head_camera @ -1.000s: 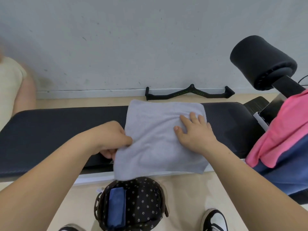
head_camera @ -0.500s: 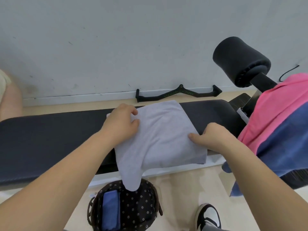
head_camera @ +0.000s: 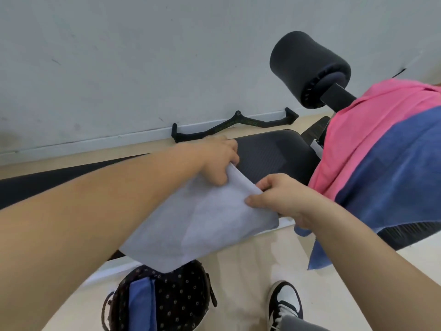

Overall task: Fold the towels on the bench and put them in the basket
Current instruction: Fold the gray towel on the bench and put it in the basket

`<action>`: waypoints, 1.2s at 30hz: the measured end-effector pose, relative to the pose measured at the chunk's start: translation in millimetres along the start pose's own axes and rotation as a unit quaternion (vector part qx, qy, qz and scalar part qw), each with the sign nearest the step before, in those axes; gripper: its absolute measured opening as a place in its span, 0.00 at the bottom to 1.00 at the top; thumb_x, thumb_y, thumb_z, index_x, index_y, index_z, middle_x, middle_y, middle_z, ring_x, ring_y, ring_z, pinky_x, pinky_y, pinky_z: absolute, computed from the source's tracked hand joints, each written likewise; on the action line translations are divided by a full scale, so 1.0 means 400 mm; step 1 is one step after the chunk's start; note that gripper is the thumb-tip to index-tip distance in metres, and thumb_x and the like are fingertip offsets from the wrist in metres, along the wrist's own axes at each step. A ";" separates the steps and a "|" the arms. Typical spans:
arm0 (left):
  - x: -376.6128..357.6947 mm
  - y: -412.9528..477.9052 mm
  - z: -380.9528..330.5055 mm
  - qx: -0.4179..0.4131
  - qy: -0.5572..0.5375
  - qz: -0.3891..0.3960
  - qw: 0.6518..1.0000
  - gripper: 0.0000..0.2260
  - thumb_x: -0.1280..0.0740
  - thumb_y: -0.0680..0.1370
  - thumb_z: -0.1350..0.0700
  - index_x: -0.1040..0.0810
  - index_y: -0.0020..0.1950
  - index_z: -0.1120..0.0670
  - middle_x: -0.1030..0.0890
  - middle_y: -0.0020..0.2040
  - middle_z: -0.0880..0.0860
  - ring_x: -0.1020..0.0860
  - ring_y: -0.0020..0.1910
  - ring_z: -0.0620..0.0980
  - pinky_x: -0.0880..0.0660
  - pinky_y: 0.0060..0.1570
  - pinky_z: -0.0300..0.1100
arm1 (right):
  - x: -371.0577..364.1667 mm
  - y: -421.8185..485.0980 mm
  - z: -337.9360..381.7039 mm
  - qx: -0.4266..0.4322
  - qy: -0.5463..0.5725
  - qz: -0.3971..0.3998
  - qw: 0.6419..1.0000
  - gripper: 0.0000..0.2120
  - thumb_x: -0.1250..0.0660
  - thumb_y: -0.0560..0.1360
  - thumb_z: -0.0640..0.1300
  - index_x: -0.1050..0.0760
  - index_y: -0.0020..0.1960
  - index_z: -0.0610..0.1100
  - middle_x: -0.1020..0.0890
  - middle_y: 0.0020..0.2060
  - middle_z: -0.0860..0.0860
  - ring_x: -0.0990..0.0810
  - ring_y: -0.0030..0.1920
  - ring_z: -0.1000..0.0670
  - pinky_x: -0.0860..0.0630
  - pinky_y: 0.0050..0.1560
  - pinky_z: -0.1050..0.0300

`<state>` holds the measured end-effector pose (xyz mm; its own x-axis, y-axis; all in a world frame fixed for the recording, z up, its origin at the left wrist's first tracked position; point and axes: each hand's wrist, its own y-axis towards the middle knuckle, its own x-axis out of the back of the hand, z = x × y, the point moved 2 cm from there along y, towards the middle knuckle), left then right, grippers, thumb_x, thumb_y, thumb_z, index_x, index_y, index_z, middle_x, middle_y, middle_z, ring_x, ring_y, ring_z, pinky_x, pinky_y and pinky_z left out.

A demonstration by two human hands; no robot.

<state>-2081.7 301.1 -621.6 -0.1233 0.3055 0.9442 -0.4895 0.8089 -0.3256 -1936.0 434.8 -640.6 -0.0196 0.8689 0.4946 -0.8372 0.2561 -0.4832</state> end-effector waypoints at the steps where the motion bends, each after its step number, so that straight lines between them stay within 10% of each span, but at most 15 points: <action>1: 0.006 -0.016 0.017 0.019 0.008 0.001 1.000 0.14 0.36 0.68 0.46 0.21 0.51 0.46 0.25 0.57 0.47 0.29 0.58 0.51 0.27 0.56 0.48 | 0.009 0.001 -0.008 -0.009 -0.015 0.005 1.000 0.07 0.23 0.71 0.45 0.18 0.47 0.43 0.14 0.44 0.46 0.15 0.45 0.44 0.16 0.44 0.49; 8: -0.006 -0.193 0.095 0.185 -0.040 0.066 0.980 0.07 0.33 0.74 0.45 0.22 0.42 0.47 0.20 0.42 0.48 0.24 0.40 0.47 0.28 0.37 0.42 | 0.006 0.015 -0.008 0.032 -0.039 -0.106 0.993 0.10 0.36 0.81 0.41 0.18 0.44 0.43 0.16 0.41 0.42 0.15 0.43 0.40 0.16 0.41 0.47; 13: -0.022 -0.346 0.113 0.198 -0.275 0.202 0.919 0.10 0.21 0.71 0.44 0.14 0.47 0.47 0.13 0.47 0.44 0.14 0.49 0.47 0.18 0.56 0.47 | -0.012 0.011 0.050 0.075 -0.008 -0.181 0.981 0.12 0.39 0.83 0.40 0.17 0.51 0.49 0.19 0.44 0.50 0.21 0.46 0.47 0.26 0.35 0.56; 23: -0.141 -0.492 0.269 0.314 -0.302 -0.070 0.897 0.07 0.27 0.78 0.50 0.19 0.49 0.52 0.19 0.45 0.50 0.23 0.42 0.47 0.30 0.36 0.39 | -0.114 0.061 0.143 0.083 0.200 -0.282 0.935 0.06 0.33 0.82 0.40 0.18 0.53 0.48 0.18 0.45 0.53 0.16 0.43 0.51 0.17 0.48 0.55; 33: -0.225 -0.374 0.373 0.423 -0.470 -0.246 0.734 0.06 0.36 0.81 0.59 0.20 0.47 0.57 0.16 0.30 0.58 0.19 0.25 0.53 0.25 0.27 0.38 | -0.122 0.240 0.226 0.105 0.110 -0.280 0.948 0.09 0.34 0.79 0.41 0.16 0.52 0.45 0.16 0.46 0.54 0.19 0.50 0.51 0.26 0.45 0.62; 36: -0.239 -0.344 0.390 0.430 -0.511 -0.295 0.684 0.06 0.37 0.79 0.63 0.20 0.48 0.57 0.15 0.36 0.60 0.14 0.34 0.57 0.14 0.40 0.52 | -0.131 0.258 0.236 0.131 0.078 -0.255 0.955 0.11 0.36 0.80 0.40 0.18 0.58 0.45 0.18 0.50 0.54 0.19 0.56 0.49 0.25 0.46 0.63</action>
<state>-2137.2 82.0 -659.4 -0.0092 -0.8114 0.5845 -0.9864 -0.0887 -0.1387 -2072.9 375.7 -648.3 0.4907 0.7174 0.4945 -0.8251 0.5650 -0.0010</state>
